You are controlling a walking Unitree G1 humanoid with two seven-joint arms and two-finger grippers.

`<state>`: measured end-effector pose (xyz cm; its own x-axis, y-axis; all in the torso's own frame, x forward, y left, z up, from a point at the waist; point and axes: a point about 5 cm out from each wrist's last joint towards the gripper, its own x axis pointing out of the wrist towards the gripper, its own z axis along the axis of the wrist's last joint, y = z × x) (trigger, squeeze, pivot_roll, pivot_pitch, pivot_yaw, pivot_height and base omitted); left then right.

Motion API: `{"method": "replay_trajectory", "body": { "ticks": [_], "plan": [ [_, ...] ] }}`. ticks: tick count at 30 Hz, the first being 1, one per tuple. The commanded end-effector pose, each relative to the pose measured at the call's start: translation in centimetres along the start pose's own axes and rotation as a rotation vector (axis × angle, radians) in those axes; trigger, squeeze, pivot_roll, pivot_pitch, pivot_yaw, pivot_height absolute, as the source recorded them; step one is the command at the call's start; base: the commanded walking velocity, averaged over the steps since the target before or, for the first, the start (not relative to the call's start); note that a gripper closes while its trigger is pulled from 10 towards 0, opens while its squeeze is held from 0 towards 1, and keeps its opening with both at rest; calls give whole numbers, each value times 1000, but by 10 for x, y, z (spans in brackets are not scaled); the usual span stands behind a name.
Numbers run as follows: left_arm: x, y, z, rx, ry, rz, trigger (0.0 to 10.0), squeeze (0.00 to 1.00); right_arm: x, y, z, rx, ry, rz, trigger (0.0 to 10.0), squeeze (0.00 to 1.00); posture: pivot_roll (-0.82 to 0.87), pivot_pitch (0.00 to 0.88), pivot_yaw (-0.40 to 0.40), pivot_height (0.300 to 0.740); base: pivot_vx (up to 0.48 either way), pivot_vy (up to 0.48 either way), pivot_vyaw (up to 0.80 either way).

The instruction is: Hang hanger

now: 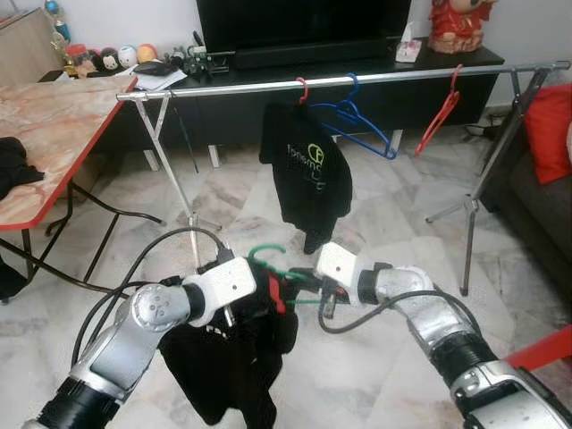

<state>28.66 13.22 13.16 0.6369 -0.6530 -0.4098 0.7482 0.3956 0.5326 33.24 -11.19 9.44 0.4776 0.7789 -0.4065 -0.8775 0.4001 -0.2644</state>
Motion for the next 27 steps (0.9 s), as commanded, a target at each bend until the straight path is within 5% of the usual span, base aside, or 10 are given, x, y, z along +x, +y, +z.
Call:
{"method": "replay_trajectory", "body": {
  "ticks": [1, 8, 9, 11, 12, 13, 23, 27],
  "plan": [
    [-1, 5, 3, 21, -20, 31, 10000, 1000, -5, -12, 2, 67, -31, -108, 0, 0, -70, 35, 75, 740, 0, 0, 0],
    [7, 6, 12, -16, -77, 131, 10000, 988, -2, -20, 6, 144, -48, -253, 0, 0, -72, 39, 76, 740, 0, 0, 0],
    [8, 4, 12, -19, -80, 120, 10000, 878, -2, -21, 6, 154, -53, -264, 0, 0, -70, 40, 76, 740, 0, 0, 0],
    [8, -2, 11, -18, -83, 92, 10000, 875, -2, -23, 7, 166, -58, -276, 0, 0, -70, 40, 76, 740, 0, 0, 0],
    [7, -3, 11, -9, -83, 81, 10000, 718, -2, -23, 7, 165, -56, -275, 0, 0, -70, 40, 76, 740, 0, 0, 0],
    [7, -4, 10, 5, -81, 76, 10000, 0, -2, -23, 7, 161, -54, -271, 0, 0, -68, 41, 77, 740, 0, 0, 0],
    [4, 7, 7, 13, -76, 144, 10000, 0, -3, -24, 5, 179, -41, -301, 0, 0, -67, 42, 79, 740, 0, 0, 0],
    [15, 12, 8, -56, -17, 312, 10000, 0, 0, -27, 13, 190, -66, -337, 0, 0, -62, 43, 80, 740, 0, 0, 0]
  ]
}}
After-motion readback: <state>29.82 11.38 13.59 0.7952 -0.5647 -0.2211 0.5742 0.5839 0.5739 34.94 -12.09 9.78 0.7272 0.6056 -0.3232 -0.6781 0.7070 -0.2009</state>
